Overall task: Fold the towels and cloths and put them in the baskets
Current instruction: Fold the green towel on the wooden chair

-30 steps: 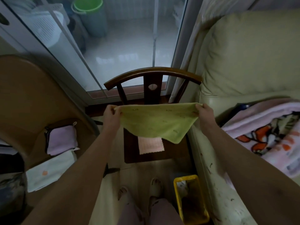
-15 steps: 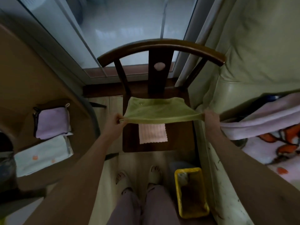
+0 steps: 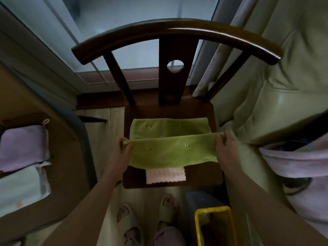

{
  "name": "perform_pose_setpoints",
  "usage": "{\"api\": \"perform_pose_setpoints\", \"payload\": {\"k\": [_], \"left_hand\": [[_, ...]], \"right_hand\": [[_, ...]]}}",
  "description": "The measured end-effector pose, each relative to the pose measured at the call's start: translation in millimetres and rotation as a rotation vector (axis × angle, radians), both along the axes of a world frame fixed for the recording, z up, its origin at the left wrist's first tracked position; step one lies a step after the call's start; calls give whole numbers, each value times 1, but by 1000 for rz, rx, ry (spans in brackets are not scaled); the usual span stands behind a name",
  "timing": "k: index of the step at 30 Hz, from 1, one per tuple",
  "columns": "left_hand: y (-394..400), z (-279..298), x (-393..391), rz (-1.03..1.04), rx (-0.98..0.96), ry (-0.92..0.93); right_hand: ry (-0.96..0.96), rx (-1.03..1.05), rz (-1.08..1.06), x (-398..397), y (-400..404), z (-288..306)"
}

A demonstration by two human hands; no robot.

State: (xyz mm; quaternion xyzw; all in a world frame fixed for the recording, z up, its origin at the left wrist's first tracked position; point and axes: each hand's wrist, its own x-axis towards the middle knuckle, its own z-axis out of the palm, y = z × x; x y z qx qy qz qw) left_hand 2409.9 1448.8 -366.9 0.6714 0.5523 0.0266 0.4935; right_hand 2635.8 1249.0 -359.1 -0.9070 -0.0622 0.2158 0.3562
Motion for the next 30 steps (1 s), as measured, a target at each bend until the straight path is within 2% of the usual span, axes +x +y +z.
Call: {"api": "perform_pose_setpoints", "payload": {"k": [4, 9, 14, 21, 25, 30], "left_hand": [[12, -15, 28, 29, 48, 13], [24, 16, 47, 84, 107, -45], [47, 78, 67, 161, 115, -196], [52, 171, 70, 159, 167, -364], [21, 176, 30, 141, 128, -321], [-25, 129, -28, 78, 21, -104]], "right_hand": [[-53, -5, 65, 11, 23, -18], [-12, 15, -48, 25, 37, 2], [49, 248, -229, 49, 54, 70], [95, 429, -388, 48, 51, 158], [72, 316, -313, 12, 16, 157], [76, 140, -243, -36, -37, 109]]}}
